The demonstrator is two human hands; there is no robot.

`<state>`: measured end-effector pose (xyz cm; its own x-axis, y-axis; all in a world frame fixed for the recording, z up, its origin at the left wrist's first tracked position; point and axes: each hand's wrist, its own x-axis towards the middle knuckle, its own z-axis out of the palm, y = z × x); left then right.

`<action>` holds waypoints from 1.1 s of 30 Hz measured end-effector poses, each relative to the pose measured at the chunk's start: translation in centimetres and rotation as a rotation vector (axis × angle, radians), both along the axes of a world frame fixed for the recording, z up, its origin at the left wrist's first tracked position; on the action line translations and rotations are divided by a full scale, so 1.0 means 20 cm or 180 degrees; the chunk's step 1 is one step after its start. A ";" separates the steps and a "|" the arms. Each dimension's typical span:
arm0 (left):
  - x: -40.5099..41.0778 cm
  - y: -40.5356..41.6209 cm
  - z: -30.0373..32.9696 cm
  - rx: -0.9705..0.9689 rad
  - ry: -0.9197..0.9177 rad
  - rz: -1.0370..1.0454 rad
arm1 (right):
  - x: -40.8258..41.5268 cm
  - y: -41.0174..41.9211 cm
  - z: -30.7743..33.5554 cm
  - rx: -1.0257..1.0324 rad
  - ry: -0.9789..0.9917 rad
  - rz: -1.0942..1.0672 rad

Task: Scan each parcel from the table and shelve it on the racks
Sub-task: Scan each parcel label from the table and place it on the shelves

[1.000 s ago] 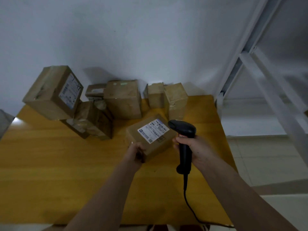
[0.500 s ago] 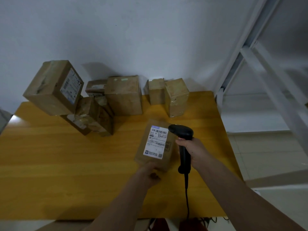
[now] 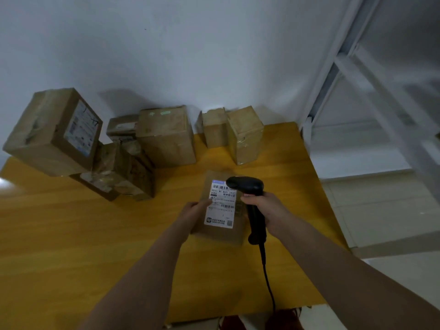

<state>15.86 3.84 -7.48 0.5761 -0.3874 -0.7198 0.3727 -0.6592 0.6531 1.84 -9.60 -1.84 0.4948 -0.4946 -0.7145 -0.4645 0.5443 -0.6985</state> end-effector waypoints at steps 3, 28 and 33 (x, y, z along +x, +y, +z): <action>-0.03 0.02 -0.05 -0.0148 0.0569 0.0035 | -0.01 0.00 -0.02 0.0041 0.0005 0.0069; -0.38 -0.07 -0.17 -0.0648 0.0760 0.0876 | -0.21 -0.08 -0.04 -0.0046 -0.0116 0.0108; -0.39 -0.06 -0.09 -0.0833 0.0883 0.0570 | -0.28 -0.14 -0.02 0.0025 -0.0287 -0.0104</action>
